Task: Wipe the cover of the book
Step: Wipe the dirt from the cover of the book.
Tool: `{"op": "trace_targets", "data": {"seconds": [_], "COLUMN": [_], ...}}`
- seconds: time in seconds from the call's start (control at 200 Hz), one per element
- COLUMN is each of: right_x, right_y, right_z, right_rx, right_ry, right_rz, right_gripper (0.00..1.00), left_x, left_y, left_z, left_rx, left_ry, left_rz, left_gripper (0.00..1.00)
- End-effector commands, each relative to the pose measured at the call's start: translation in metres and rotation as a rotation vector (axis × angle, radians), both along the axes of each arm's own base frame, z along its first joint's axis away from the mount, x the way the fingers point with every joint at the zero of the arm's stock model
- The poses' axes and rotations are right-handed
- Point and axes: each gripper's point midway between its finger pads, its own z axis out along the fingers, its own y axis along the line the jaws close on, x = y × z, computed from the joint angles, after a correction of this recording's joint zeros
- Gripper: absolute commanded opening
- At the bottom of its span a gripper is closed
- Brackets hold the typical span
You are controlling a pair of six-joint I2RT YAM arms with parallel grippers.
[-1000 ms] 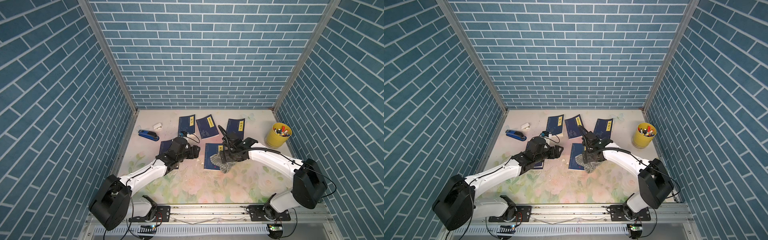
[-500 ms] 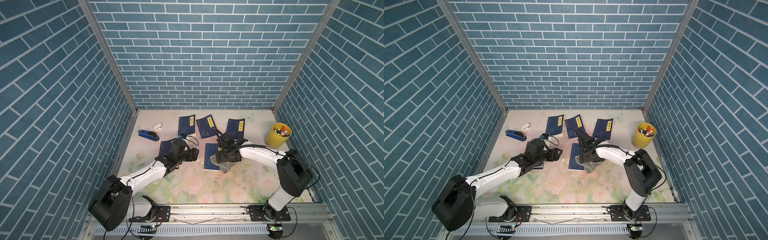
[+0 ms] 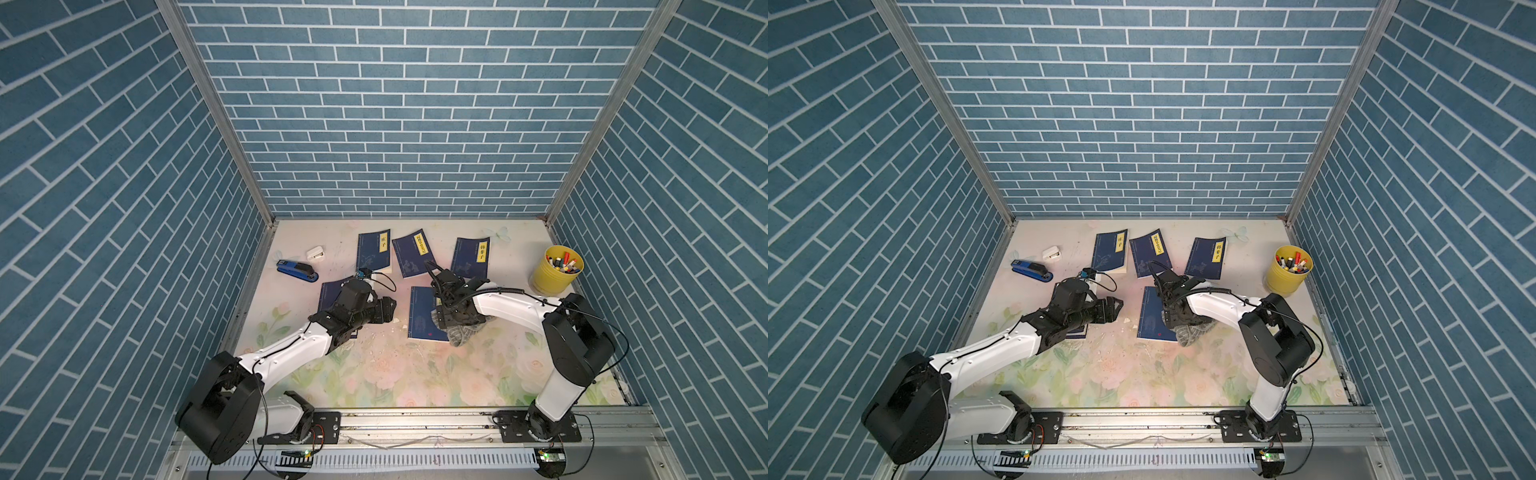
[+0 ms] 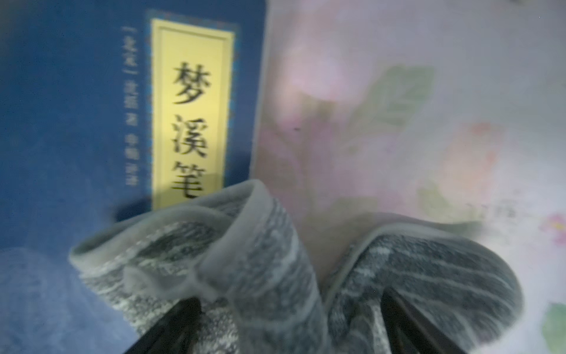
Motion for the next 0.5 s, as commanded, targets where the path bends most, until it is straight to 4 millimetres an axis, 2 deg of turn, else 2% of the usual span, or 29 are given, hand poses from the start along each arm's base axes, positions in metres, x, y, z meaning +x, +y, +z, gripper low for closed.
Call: {"op": "trace_targets", "data": {"seconds": [0.0, 0.07, 0.185, 0.29, 0.495], "right_x": [-0.007, -0.011, -0.018, -0.026, -0.029], "right_y": [-0.035, -0.042, -0.054, -0.060, -0.029], "right_z": [0.019, 0.021, 0.021, 0.012, -0.004], "right_rx": [-0.110, -0.126, -0.156, -0.156, 0.055], "right_ry": [-0.052, -0.055, -0.057, -0.045, -0.008], "right_rz": [-0.080, -0.095, -0.124, -0.149, -0.158], "right_gripper": [0.88, 0.89, 0.97, 0.99, 0.99], "left_x": [0.002, 0.002, 0.003, 0.003, 0.003], "left_y": [-0.002, -0.004, -0.006, -0.008, -0.008], "left_z": [-0.003, -0.005, -0.007, -0.008, -0.009], "left_rx": [0.012, 0.009, 0.009, 0.014, 0.028], "left_ry": [0.019, 0.024, 0.032, 0.036, 0.036], "left_rz": [-0.017, -0.023, -0.031, -0.039, -0.050], "left_gripper": [0.79, 0.79, 0.78, 0.78, 0.78]}}
